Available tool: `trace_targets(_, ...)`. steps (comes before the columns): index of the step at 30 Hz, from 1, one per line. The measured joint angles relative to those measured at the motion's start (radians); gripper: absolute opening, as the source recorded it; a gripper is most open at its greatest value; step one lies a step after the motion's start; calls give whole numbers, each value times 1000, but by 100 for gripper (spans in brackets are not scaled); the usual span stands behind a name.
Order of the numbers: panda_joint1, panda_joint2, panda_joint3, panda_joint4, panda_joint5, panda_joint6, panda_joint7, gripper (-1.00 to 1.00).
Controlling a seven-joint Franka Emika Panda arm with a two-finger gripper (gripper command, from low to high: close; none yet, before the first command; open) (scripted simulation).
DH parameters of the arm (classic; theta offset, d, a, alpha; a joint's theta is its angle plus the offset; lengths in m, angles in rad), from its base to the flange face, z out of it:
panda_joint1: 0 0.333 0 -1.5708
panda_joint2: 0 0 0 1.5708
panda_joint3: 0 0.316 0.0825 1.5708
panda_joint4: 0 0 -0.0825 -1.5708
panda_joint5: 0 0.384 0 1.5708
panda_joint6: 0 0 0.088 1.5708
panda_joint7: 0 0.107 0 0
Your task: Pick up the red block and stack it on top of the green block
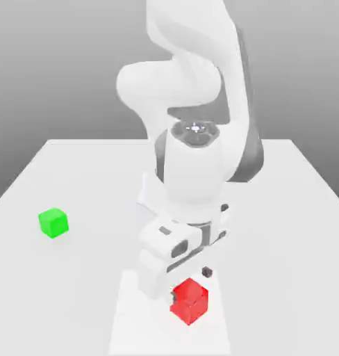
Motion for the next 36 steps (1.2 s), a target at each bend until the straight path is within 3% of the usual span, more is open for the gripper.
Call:
trace_targets(7, -3, 6, 3, 1, -1, 3, 1, -100)
trace_targets(13, 1, -182, -24, -29, -51, -154, 43, -100)
trace_targets(25, -440, -415, -220, -153, -260, -247, 478, -100)
trace_targets(36, -855, -574, -391, -281, -359, -279, 833, -100)
